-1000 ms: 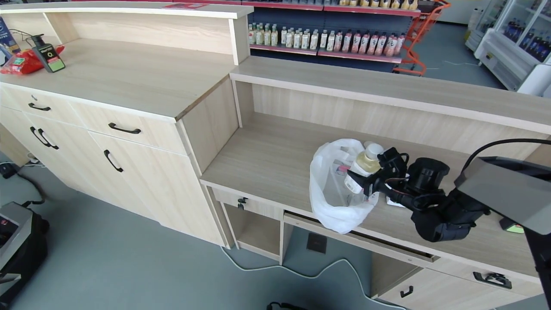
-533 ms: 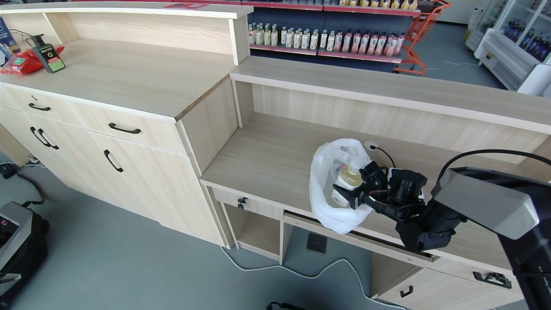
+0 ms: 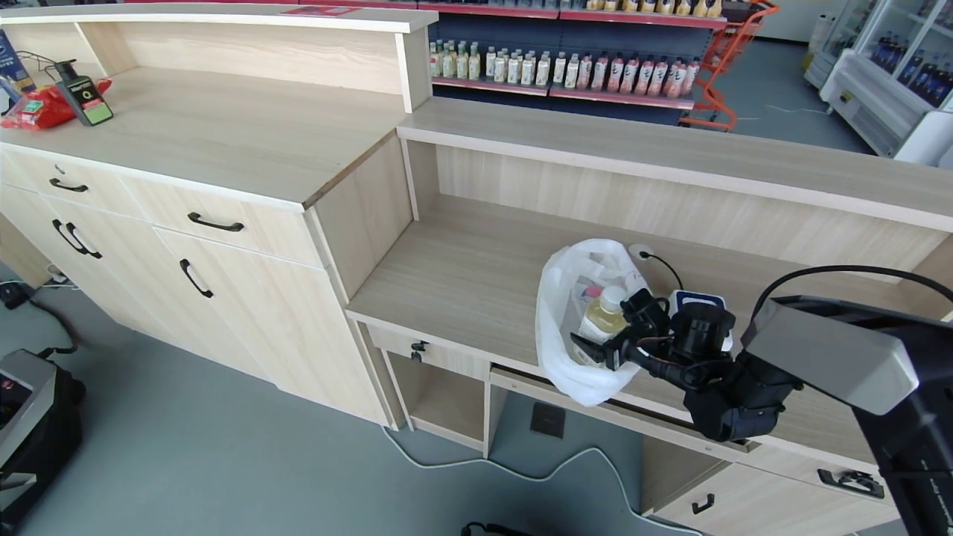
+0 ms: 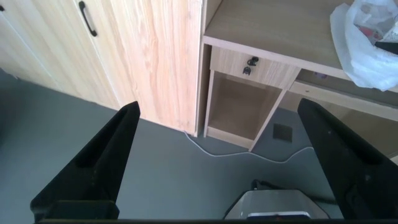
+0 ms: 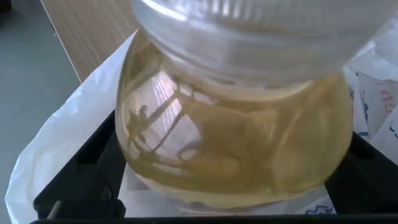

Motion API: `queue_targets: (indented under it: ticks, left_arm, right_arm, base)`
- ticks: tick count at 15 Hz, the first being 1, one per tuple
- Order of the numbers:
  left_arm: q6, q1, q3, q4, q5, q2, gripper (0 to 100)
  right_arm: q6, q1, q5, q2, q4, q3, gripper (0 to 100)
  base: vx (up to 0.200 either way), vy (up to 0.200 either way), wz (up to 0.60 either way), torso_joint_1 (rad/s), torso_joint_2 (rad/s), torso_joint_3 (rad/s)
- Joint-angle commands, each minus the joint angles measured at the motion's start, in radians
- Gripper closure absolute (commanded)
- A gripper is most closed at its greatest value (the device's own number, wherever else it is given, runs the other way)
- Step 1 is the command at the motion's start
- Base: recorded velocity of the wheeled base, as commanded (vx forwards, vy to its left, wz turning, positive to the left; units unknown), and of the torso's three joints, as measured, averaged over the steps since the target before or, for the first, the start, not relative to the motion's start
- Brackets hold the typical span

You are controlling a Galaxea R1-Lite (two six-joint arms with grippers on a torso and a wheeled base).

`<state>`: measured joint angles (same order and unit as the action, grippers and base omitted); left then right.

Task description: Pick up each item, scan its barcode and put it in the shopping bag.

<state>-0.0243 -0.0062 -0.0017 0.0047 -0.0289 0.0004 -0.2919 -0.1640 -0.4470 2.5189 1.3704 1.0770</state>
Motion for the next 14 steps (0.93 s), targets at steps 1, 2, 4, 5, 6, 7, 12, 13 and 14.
queue_targets:
  ticks: [1, 2, 4, 5, 6, 7, 12, 13, 14]
  left_arm:
    - [0.0, 0.0, 0.0, 0.0, 0.0, 0.0, 0]
    - [0.0, 0.0, 0.0, 0.0, 0.0, 0.0, 0]
    - [0.0, 0.0, 0.0, 0.0, 0.0, 0.0, 0]
    - [0.0, 0.0, 0.0, 0.0, 0.0, 0.0, 0]
    - [0.0, 0.0, 0.0, 0.0, 0.0, 0.0, 0]
    - [0.0, 0.0, 0.0, 0.0, 0.0, 0.0, 0]
    - [0.0, 0.0, 0.0, 0.0, 0.0, 0.0, 0]
    - [0.0, 0.0, 0.0, 0.0, 0.0, 0.0, 0]
    - [0.0, 0.0, 0.0, 0.0, 0.0, 0.0, 0]
  right_arm:
    - [0.008, 0.001, -0.001, -0.048, -0.005, -0.002, 0]
    - [0.017, 0.005, -0.001, -0.092, -0.01, -0.009, 0]
    - [0.037, 0.012, -0.001, -0.239, -0.06, -0.114, 0]
    - [0.034, 0.023, -0.002, -0.302, -0.085, -0.167, 0]
    - [0.036, 0.038, -0.002, -0.391, -0.113, -0.243, 0]
    - [0.039, 0.054, -0.006, -0.465, -0.14, -0.305, 0]
    - [-0.055, 0.288, -0.001, -0.835, -0.188, -0.632, 0]
    - [-0.112, 0.386, 0.002, -0.884, -0.232, -0.648, 0]
    - [-0.139, 0.494, 0.005, -0.905, -0.286, -0.629, 0]
  base:
    - [0.0, 0.0, 0.0, 0.0, 0.0, 0.0]
    - [0.0, 0.0, 0.0, 0.0, 0.0, 0.0]
    - [0.0, 0.0, 0.0, 0.0, 0.0, 0.0]
    - [0.0, 0.0, 0.0, 0.0, 0.0, 0.0]
    - [0.0, 0.0, 0.0, 0.0, 0.0, 0.0]
    - [0.0, 0.0, 0.0, 0.0, 0.0, 0.0]
    - [0.0, 0.0, 0.0, 0.0, 0.0, 0.0]
    - [0.0, 0.0, 0.0, 0.0, 0.0, 0.0]
    - [0.0, 0.0, -0.6, 0.002, 0.0, 0.007]
